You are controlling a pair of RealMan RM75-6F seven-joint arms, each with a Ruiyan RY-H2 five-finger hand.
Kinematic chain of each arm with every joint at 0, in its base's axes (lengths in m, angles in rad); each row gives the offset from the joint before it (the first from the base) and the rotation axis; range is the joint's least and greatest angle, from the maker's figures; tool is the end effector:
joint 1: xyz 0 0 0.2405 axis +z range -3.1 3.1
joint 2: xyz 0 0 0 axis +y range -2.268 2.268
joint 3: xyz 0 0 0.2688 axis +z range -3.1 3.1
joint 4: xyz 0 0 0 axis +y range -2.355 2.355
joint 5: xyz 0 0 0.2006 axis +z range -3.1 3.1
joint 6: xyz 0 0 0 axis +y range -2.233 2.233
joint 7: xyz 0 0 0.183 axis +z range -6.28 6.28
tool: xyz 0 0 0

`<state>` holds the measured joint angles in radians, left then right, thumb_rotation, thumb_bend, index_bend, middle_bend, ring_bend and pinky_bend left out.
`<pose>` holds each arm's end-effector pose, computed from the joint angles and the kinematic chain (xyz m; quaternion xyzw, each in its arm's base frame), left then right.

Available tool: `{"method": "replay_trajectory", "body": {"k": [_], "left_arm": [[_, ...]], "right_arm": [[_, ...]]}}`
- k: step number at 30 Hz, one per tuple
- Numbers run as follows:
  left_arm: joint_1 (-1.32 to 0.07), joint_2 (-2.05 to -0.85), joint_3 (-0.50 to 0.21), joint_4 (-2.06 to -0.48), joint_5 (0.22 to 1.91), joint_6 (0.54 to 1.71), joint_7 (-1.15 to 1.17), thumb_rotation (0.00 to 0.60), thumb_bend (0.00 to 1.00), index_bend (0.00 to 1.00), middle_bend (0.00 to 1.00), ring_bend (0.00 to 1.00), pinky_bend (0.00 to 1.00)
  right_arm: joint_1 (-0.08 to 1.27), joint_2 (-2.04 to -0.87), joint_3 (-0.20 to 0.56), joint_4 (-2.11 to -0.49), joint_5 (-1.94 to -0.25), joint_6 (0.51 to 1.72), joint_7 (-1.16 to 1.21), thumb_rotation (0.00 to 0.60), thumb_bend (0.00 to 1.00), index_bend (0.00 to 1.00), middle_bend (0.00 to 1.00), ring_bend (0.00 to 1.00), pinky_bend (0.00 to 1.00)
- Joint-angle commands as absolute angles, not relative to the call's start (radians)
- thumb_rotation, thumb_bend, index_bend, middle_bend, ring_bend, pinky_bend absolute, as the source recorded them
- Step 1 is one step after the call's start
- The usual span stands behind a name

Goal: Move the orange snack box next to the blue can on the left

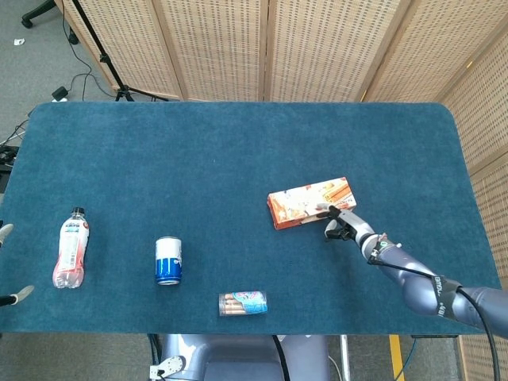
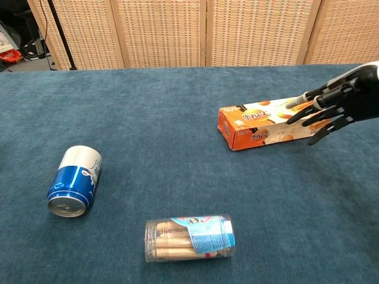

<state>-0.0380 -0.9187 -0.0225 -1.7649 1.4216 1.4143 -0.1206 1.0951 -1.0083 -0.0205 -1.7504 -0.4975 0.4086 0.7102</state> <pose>-0.3293 0.1965 0.2132 -0.5581 -0.4661 -0.3560 0.5870 -0.1705 -0.3899 0.0653 0.4113 -0.8323 0.2875 0.2354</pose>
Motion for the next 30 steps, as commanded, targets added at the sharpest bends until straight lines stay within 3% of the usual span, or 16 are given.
{"method": "replay_trajectory", "body": {"k": [1, 8, 20, 30], "left_arm": [[-0.04, -0.919, -0.023, -1.766, 1.419, 1.411, -0.118, 0.6, 0.0, 0.0, 0.0, 0.0, 0.0], [-0.044, -0.923, -0.018, -1.773, 1.428, 1.407, -0.094, 0.6, 0.0, 0.0, 0.0, 0.0, 0.0], [-0.054, -0.93, -0.019, -1.794, 1.417, 1.398, -0.047, 0.6, 0.0, 0.0, 0.0, 0.0, 0.0], [-0.066, -0.929, -0.026, -1.794, 1.382, 1.369, -0.045, 0.6, 0.0, 0.0, 0.0, 0.0, 0.0]], "right_arm": [[1.045, -0.936, 0.006, -1.805, -0.538, 0.446, 0.693, 0.6, 1.0, 0.06, 0.11, 0.01, 0.33], [0.956, -0.887, 0.03, -1.768, -0.569, 0.478, 0.704, 0.6, 1.0, 0.06, 0.11, 0.01, 0.33], [0.896, -1.088, 0.063, -1.498, -0.528, 0.404, 0.704, 0.6, 1.0, 0.06, 0.11, 0.0, 0.29], [0.901, -1.158, 0.105, -1.491, -0.521, 0.377, 0.67, 0.6, 1.0, 0.06, 0.11, 0.0, 0.29]]}}
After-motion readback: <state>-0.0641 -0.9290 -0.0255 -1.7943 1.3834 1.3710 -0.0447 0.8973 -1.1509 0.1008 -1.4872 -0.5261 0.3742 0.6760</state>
